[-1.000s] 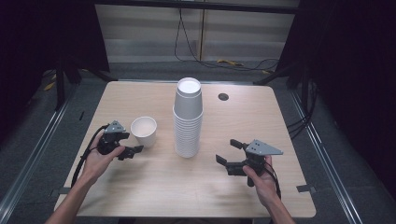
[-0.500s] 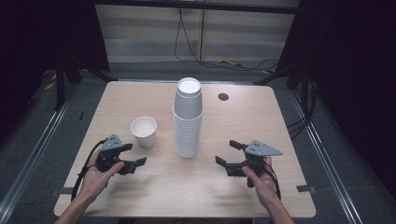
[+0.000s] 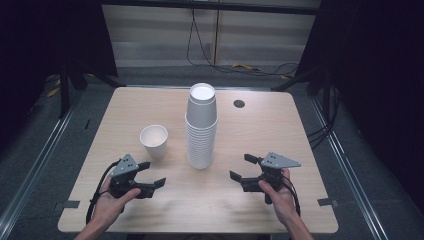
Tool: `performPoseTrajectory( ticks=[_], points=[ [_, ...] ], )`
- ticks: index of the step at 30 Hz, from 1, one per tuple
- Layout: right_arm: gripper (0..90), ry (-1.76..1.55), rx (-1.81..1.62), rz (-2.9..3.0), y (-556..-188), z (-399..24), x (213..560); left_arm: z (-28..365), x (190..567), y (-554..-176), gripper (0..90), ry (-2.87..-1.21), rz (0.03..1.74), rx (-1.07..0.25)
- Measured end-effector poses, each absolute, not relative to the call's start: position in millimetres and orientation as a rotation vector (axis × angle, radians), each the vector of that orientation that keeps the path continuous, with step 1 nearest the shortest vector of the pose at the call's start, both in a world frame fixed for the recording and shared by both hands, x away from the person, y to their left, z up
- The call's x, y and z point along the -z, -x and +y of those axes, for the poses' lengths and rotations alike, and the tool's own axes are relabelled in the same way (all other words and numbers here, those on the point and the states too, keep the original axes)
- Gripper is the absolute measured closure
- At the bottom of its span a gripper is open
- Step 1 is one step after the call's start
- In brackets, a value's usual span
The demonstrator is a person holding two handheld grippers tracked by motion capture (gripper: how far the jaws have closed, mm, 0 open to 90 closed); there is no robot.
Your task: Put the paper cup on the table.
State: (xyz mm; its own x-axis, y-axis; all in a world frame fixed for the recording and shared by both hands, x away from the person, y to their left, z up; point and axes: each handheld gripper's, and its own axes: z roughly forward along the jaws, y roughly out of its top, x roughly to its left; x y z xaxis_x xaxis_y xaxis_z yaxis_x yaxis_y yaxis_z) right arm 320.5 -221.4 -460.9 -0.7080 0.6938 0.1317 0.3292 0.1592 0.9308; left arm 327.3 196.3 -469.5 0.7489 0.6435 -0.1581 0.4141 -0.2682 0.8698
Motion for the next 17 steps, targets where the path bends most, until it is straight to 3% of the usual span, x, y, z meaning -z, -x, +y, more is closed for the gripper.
performPoseTrajectory(
  ticks=[17],
  points=[
    [13.9, -0.992, -1.504, 2.206, -309.9, -216.5, 474.1, 192.4, 485.8, -318.9, 16.3, -1.886, 0.841, -0.25]
  ],
)
